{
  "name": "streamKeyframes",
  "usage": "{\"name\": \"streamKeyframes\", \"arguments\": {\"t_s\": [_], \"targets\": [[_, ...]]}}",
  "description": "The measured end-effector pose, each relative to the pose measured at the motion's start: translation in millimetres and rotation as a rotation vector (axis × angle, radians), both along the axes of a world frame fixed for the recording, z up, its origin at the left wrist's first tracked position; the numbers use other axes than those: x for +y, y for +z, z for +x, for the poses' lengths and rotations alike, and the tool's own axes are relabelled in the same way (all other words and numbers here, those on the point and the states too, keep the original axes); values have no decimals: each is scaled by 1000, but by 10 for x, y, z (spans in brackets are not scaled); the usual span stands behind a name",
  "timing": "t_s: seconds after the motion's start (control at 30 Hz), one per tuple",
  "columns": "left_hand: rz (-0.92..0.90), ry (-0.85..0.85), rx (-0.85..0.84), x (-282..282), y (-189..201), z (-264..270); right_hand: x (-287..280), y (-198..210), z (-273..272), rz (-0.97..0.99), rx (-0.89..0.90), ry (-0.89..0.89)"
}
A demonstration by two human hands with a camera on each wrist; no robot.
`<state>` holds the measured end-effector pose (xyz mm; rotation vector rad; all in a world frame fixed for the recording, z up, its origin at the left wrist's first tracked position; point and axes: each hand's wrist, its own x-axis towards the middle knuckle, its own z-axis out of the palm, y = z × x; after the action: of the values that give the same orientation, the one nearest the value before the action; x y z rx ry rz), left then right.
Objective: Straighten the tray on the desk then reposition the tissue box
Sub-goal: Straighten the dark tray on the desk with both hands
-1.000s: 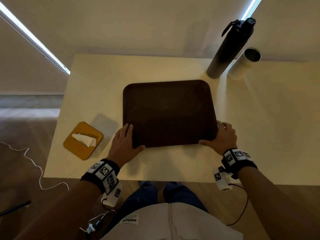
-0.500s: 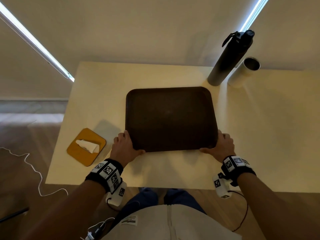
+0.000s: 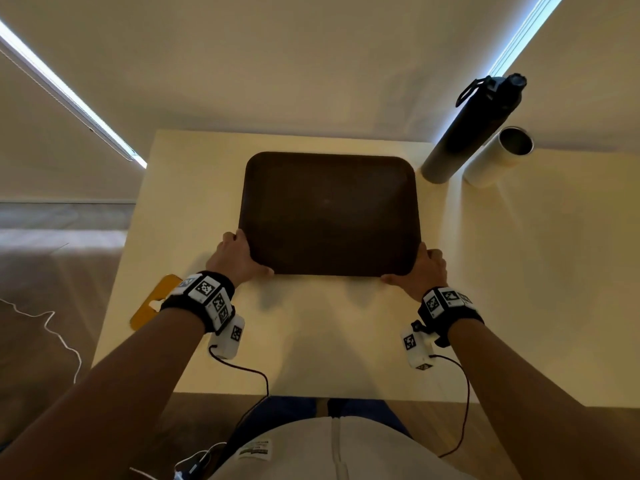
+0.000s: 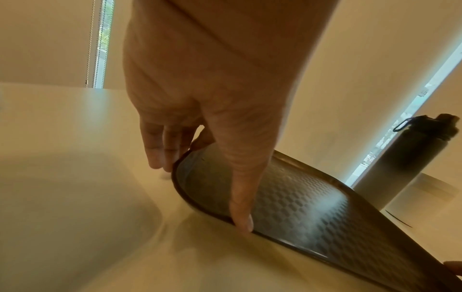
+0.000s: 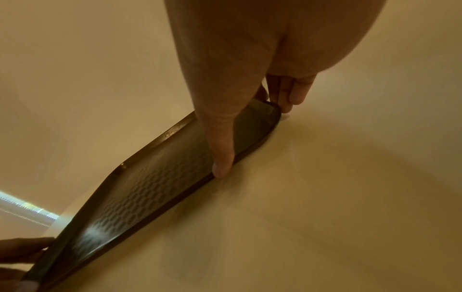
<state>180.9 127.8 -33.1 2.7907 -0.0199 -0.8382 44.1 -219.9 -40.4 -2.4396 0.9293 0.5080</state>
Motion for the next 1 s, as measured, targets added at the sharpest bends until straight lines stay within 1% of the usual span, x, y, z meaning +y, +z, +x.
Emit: {"name": "streamKeyframes", "arguments": {"t_s": [0.23,0.43,1.0], "targets": [[-47,-13,-30,85,-13,229,20,-24,230,23,-35,-29],[-105,-17,-34,157,-77,247,24,-69,187,36,-46,-50],[-113,-4,-40,195,-136,244,37,-59,218,50,-59,-46]]}}
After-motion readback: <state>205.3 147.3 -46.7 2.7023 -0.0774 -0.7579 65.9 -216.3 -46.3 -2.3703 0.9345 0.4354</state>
